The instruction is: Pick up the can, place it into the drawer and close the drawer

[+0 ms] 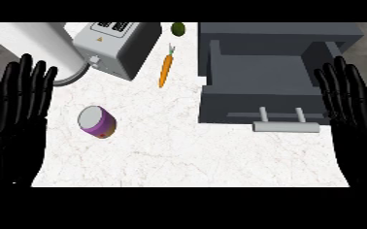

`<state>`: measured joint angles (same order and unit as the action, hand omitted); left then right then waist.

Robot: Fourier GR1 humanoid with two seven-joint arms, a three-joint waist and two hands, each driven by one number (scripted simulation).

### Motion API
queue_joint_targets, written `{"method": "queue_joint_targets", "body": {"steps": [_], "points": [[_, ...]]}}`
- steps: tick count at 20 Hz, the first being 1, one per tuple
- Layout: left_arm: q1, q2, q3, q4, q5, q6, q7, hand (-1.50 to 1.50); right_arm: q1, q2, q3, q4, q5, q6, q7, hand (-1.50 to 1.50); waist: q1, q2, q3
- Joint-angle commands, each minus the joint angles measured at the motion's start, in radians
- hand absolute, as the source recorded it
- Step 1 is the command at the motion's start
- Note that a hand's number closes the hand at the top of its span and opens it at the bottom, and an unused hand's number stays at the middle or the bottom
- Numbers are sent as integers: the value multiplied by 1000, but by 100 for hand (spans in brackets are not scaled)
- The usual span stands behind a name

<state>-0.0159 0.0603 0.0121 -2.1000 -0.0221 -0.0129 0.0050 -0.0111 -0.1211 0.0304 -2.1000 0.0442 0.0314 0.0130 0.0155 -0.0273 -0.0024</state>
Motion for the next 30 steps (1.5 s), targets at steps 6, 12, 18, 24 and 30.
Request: {"method": "queue_joint_targets", "body": {"steps": [6,12,18,24,30], "points": [[108,-59,92,-36,-302,449,45,-150,18,53,-38,10,-42,-41,-28,-150,6,24,5],[189,-60,19,7,-294,790,357,-150,67,61,-77,55,-49,-95,181,-150,-12,28,4],[192,-60,-204,-64,-636,958,611,-150,80,42,-129,86,-80,-71,137,-150,-17,27,4],[71,-60,-186,20,-711,928,723,-150,170,34,-135,-61,-105,-42,196,-150,-21,26,3],[8,-60,-169,230,-562,1039,590,-150,142,39,-142,-38,-92,-48,202,-150,-22,27,2]]}}
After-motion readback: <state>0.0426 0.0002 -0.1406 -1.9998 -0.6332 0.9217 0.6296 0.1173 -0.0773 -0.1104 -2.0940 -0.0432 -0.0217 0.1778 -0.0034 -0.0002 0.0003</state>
